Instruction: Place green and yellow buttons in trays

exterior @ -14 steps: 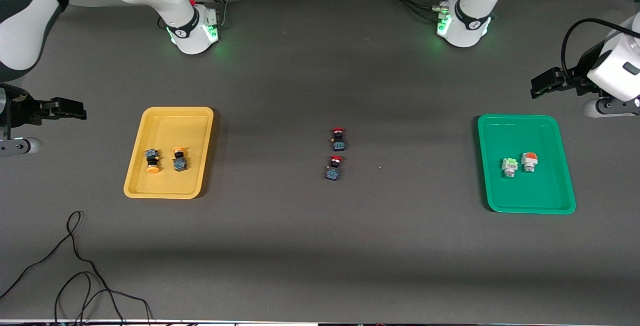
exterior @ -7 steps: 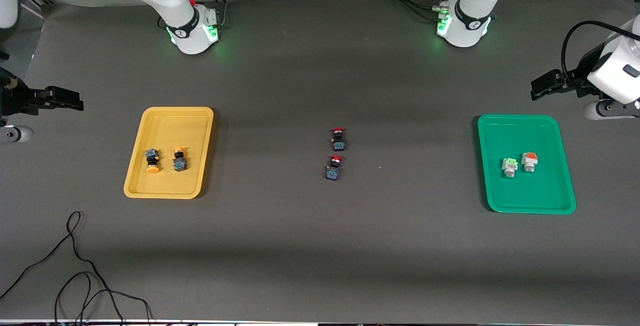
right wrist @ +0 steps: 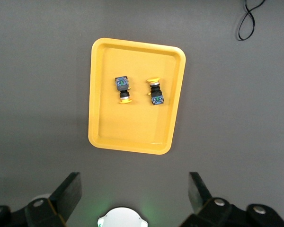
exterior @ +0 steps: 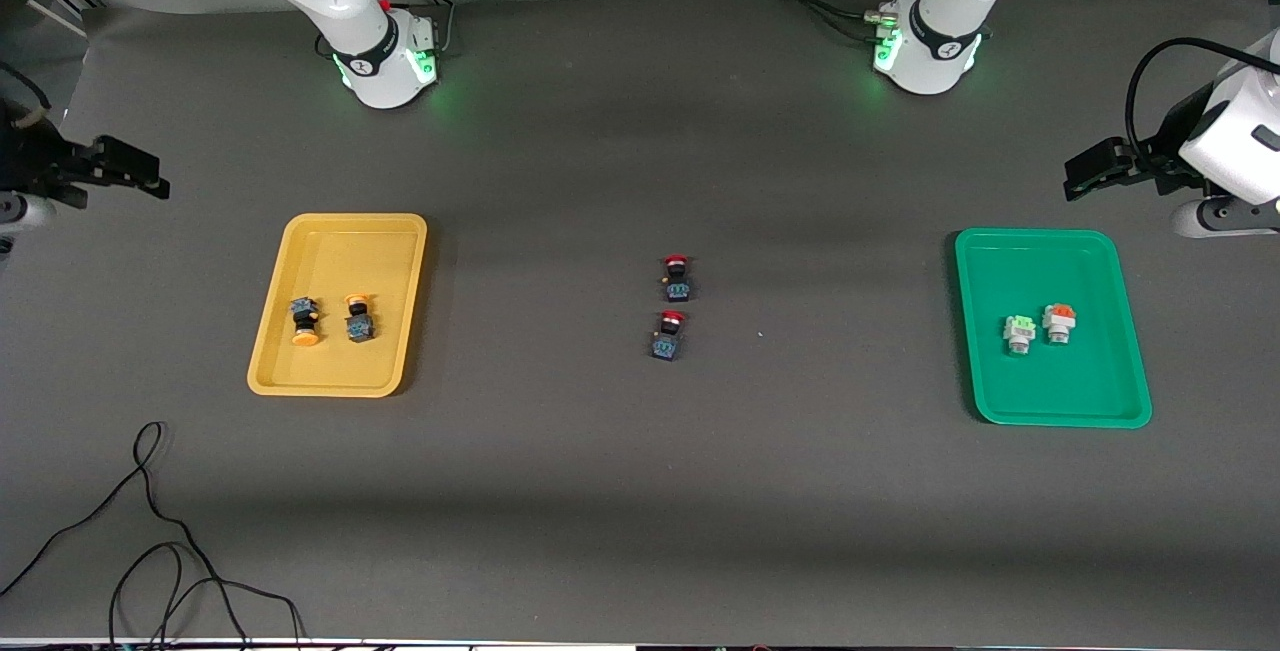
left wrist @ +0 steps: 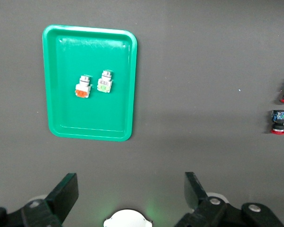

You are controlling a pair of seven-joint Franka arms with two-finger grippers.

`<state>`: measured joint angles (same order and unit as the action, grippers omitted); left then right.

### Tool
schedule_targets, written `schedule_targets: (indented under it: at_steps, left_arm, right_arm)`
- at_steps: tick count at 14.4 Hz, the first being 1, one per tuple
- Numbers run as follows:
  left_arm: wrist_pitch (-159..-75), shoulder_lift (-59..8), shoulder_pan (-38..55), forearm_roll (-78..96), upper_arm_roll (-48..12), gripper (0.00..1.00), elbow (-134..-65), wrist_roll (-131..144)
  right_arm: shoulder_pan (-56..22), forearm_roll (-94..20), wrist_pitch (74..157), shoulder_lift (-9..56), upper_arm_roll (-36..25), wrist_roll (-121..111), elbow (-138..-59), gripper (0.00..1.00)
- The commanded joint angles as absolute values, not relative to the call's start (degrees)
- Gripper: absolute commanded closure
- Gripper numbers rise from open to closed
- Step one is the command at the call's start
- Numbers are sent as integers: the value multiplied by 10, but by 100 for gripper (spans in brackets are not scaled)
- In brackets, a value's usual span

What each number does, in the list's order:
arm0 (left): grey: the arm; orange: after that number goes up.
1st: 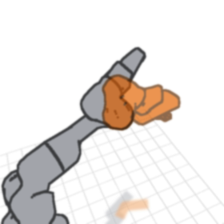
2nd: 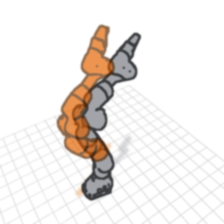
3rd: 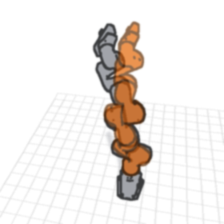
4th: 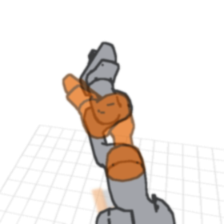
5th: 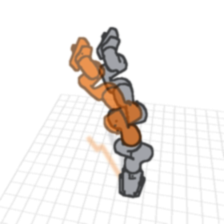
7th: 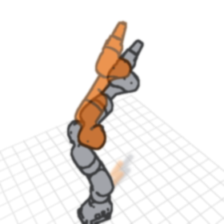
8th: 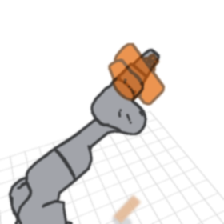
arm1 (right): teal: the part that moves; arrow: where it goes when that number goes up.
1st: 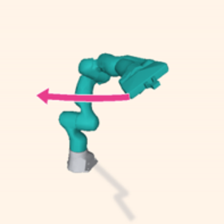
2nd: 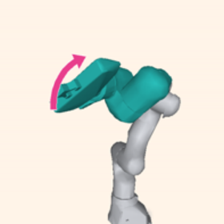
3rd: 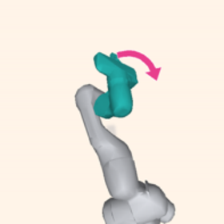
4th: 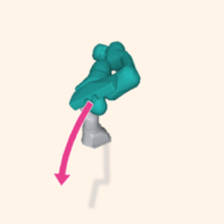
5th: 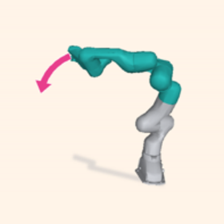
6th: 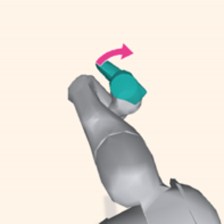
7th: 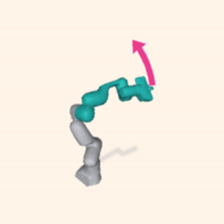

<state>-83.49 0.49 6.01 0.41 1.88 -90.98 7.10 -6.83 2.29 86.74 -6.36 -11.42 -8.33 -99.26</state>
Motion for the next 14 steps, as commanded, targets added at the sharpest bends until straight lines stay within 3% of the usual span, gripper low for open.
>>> schedule_targets:
  at_steps: [1, 14]
  left_arm:
    - [-828, -2, 68, -5, 23, 0, -895, 68]
    - [-828, -4, 68, -9, 23, 0, -895, 41]
  right_arm:
    - [-40, 33, 885, -80, -83, -67, -1016, 0]
    - [-54, 34, 878, -64, -83, -67, -996, 0]
